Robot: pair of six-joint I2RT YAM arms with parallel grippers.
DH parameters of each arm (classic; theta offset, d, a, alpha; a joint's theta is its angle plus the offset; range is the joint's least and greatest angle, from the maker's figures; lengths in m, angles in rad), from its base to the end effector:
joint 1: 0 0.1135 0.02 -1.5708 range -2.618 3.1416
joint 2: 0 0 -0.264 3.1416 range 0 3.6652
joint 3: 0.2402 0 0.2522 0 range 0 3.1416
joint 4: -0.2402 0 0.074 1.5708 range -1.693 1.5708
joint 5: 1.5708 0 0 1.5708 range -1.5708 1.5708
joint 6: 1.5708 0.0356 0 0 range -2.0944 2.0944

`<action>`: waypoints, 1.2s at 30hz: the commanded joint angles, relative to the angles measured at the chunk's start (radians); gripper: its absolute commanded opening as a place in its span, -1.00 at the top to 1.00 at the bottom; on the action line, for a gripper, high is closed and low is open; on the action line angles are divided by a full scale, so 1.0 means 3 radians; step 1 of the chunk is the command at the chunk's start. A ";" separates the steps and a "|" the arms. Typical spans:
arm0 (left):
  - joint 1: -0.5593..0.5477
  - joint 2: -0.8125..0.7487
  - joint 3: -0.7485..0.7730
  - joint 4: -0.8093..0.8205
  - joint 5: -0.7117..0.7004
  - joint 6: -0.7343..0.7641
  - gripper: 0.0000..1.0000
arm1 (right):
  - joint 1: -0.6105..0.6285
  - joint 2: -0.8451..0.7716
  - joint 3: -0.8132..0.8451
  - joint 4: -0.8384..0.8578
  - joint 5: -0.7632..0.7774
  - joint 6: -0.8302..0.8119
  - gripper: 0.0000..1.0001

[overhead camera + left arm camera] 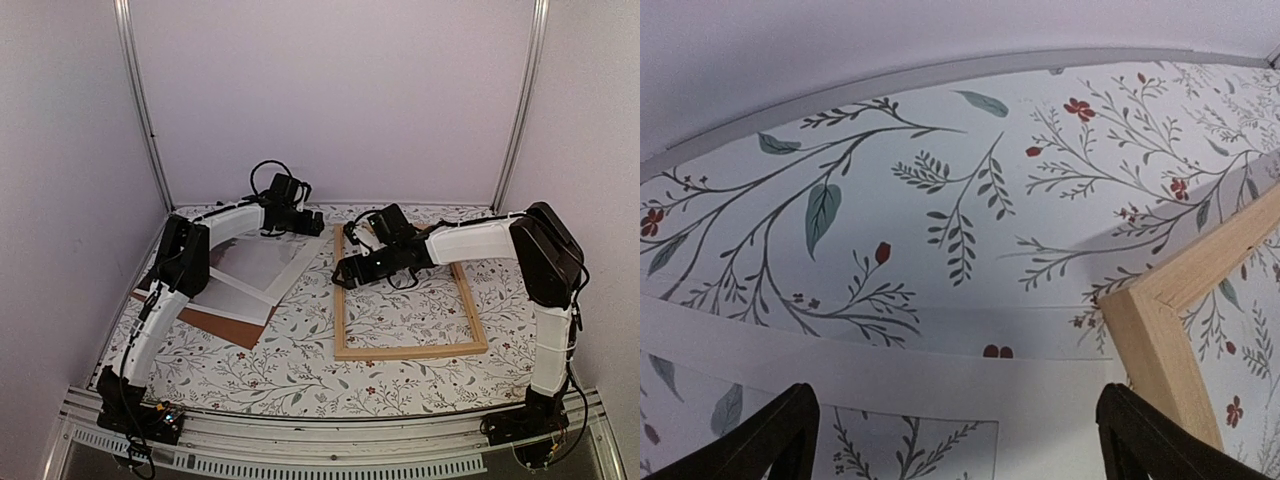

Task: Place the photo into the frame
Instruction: Move the glass panel to the mat board.

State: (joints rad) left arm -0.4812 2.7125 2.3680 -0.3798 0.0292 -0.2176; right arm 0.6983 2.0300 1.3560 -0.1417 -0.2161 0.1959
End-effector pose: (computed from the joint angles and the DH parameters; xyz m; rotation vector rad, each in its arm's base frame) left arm 0.5252 -0.2754 0.1245 0.3209 2.3043 -0.3907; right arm 0.3324 0.2890 0.1649 -0.7166 2.3651 0.6648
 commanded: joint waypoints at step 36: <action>-0.0180 -0.1999 -0.3668 0.0335 -0.0304 -0.0188 -0.87 | -0.0011 -0.0240 -0.0209 0.0044 0.0033 0.0048 -0.85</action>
State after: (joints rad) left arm -0.5224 2.1765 1.4471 -0.2375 -0.1158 -0.2192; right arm 0.6983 2.0125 1.3075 -0.1406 -0.2153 0.2100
